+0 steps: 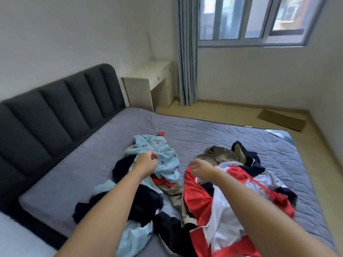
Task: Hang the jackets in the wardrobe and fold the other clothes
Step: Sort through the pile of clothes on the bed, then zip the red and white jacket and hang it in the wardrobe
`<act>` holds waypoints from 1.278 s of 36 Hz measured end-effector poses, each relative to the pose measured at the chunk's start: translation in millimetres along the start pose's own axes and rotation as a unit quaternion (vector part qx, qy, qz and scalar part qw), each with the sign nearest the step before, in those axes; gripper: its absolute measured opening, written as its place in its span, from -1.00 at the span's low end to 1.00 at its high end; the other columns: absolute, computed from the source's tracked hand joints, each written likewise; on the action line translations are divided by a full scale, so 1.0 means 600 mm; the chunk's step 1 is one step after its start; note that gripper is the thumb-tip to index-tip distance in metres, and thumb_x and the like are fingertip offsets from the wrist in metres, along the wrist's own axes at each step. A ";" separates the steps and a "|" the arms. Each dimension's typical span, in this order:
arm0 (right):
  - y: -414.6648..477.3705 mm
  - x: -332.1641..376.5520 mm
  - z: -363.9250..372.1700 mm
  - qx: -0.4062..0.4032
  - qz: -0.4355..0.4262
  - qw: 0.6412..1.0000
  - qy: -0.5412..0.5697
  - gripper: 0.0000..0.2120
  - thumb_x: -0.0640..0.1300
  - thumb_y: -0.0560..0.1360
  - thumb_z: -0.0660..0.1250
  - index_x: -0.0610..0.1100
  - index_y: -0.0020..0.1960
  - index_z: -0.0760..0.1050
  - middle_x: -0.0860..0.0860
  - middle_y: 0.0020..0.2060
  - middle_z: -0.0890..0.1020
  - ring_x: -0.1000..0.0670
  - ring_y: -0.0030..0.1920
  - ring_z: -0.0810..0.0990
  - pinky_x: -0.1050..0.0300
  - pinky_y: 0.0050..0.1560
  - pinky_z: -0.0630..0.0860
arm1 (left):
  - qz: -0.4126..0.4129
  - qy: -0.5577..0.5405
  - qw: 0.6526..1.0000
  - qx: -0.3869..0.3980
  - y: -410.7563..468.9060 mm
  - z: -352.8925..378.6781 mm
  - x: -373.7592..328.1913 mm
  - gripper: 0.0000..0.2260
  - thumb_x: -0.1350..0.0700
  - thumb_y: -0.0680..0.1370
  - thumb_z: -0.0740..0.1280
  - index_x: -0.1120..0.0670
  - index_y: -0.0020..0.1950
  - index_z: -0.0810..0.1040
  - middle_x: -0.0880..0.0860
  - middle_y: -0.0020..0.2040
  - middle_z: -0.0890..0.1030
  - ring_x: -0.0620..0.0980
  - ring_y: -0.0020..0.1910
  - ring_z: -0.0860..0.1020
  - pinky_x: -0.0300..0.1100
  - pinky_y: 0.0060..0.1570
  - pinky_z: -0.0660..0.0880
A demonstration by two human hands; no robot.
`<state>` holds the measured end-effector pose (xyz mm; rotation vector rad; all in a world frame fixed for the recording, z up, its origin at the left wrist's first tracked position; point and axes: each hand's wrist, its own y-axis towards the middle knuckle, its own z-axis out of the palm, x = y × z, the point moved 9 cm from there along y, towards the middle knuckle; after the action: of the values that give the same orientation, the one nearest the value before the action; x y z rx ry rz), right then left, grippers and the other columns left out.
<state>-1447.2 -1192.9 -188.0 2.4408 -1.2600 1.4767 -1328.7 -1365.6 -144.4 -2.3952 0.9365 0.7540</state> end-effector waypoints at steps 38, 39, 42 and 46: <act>0.061 -0.920 0.263 0.100 0.085 0.927 -0.352 -0.53 -0.28 0.48 0.21 -0.05 0.36 0.32 -0.03 0.35 0.35 -0.14 0.31 0.31 -0.05 0.14 0.32 | 0.144 0.274 0.838 0.450 -0.061 1.090 0.250 -0.88 0.07 0.47 0.26 0.06 -0.04 0.49 0.08 0.04 0.58 0.10 0.02 0.54 -0.12 -0.04 0.44; 0.057 -0.921 0.262 0.107 0.080 0.911 -0.390 -0.63 -0.25 0.50 0.20 -0.08 0.29 0.39 -0.06 0.28 0.43 -0.15 0.28 0.34 -0.07 0.18 0.28 | 0.141 0.247 0.837 0.468 -0.068 1.091 0.248 -0.89 0.07 0.48 0.25 0.05 -0.03 0.47 0.06 0.01 0.58 0.07 -0.01 0.54 -0.12 -0.07 0.44; 0.041 -0.923 0.247 0.117 0.076 0.870 -0.473 -0.73 -0.20 0.53 0.18 -0.12 0.18 0.52 -0.08 0.13 0.57 -0.17 0.26 0.36 -0.23 0.39 0.03 | 0.130 0.196 0.839 0.490 -0.081 1.079 0.234 -0.90 0.02 0.51 0.23 -0.08 -0.18 0.34 -0.08 -0.19 0.48 -0.07 -0.20 0.46 -0.23 -0.27 0.33; 0.014 -0.902 0.210 0.092 0.060 0.848 -0.518 -0.70 -0.24 0.56 0.12 -0.14 0.15 0.57 -0.08 -0.02 0.54 -0.20 0.33 0.26 -0.33 0.37 -0.40 | 0.209 0.217 0.830 0.468 -0.088 1.043 0.178 -0.81 -0.07 0.44 0.30 -0.12 -0.22 0.28 -0.14 -0.25 0.42 -0.15 -0.27 0.42 -0.28 -0.36 0.25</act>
<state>-1482.5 -912.8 -666.5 3.4840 -1.3837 0.1326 -1425.4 -1014.6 -667.5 -1.4822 1.5775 -0.1797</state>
